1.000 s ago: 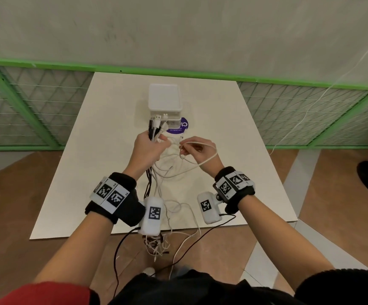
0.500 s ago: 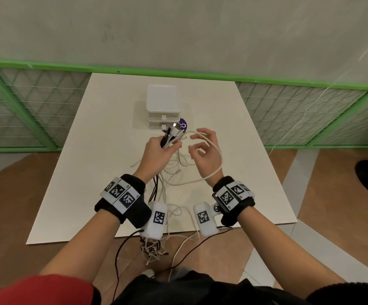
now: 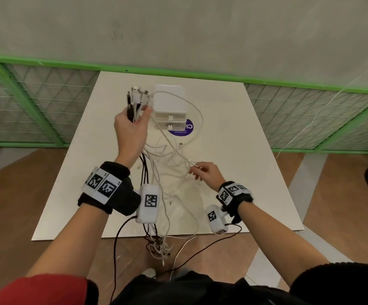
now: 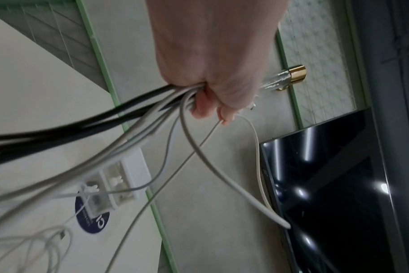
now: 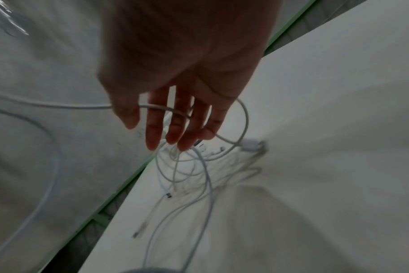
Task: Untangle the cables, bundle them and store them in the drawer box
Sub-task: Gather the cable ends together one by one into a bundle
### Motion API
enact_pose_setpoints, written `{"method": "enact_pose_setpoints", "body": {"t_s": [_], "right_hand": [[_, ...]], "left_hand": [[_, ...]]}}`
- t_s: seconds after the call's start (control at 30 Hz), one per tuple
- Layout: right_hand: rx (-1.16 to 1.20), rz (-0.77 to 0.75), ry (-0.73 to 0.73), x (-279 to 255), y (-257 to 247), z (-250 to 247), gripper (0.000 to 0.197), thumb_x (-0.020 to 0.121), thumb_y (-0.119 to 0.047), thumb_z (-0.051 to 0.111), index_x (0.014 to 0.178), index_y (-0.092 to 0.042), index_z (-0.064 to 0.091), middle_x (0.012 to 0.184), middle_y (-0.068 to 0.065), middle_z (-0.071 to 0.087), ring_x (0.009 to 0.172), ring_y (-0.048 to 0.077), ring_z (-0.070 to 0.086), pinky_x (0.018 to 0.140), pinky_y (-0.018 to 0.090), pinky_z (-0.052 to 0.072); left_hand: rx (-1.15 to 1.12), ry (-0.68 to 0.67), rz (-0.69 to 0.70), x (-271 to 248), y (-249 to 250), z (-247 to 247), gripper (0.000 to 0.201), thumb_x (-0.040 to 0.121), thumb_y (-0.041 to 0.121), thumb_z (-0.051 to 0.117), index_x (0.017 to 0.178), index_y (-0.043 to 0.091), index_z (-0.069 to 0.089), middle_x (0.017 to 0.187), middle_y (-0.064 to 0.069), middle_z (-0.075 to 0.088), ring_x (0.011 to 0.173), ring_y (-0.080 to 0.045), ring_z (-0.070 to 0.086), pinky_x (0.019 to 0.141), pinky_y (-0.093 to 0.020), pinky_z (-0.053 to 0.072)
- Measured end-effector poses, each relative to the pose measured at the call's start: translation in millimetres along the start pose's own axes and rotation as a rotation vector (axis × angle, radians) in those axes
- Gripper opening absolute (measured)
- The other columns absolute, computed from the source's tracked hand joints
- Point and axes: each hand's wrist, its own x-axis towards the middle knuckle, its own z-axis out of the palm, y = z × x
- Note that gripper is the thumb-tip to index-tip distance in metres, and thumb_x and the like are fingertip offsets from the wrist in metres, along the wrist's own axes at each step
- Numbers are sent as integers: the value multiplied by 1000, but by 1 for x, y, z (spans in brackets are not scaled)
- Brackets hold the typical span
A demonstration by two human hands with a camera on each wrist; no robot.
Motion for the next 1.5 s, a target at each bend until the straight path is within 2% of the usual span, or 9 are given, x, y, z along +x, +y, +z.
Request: {"method": "enact_pose_setpoints", "body": {"t_s": [0.07,0.2,0.4,0.8,1.13,1.27,1.37,1.43,1.5], "right_hand": [[35,12,19,0,8,-8,21,93,-16,53,81,-10,69,72,-1,59,56,9,54,55,17,42],[73,21,86,5,9,-10,30,98,-17,43,83,-6,66,69,1,56,55,12,54,54,22,41],[-13,-90,109,13,-25,-9,31,99,-21,41,102,-7,68,62,-5,53,50,-3,50,56,9,38],[270,-201,261,-18,-75,-37,28,101,-14,32,97,-13,59,41,-7,42,39,6,33,43,16,29],[524,-211,209,-48,-115,-48,29,102,-13,27,92,-10,54,38,-7,39,36,7,28,39,14,23],[92,-123,-190,-69,-90,-25,27,100,-13,37,85,-13,59,49,-2,60,36,10,43,38,18,35],[-504,159,-714,-82,-56,-15,6,89,-17,59,90,-18,65,103,12,70,64,13,60,66,22,50],[-734,352,-771,-82,-42,-29,35,82,-9,65,117,-12,61,121,9,62,87,16,60,74,24,49],[-698,290,-526,-76,-41,-48,47,80,7,56,124,-9,56,121,10,62,92,15,59,73,18,47]], "left_hand": [[-4,78,25,8,2,-6,16,87,26,63,96,12,66,94,-18,69,73,-38,59,64,-47,50],[-53,-63,61,1,6,-2,9,87,22,64,81,15,64,60,11,58,47,-4,42,52,-26,37],[-29,-378,46,-24,-2,4,24,86,26,61,64,16,56,43,10,41,36,-9,36,41,-20,32],[-81,5,-1,-18,-2,-4,24,92,20,56,68,15,54,45,8,41,36,-5,34,40,-21,31],[-51,-56,56,-35,6,4,25,92,22,56,68,19,56,50,5,43,43,-12,39,45,-23,33],[-52,-190,56,-42,13,0,27,92,20,58,65,17,56,45,5,40,37,-8,34,43,-22,30],[-57,-366,15,-50,14,-5,30,90,13,59,60,18,57,44,9,35,37,-10,26,42,-25,22],[-28,-493,-29,-56,12,-11,29,85,13,63,57,17,57,49,2,32,39,-11,22,42,-25,17],[85,-606,-76,-61,11,-16,27,81,13,64,55,15,58,50,1,30,40,-11,22,42,-23,18]]}}
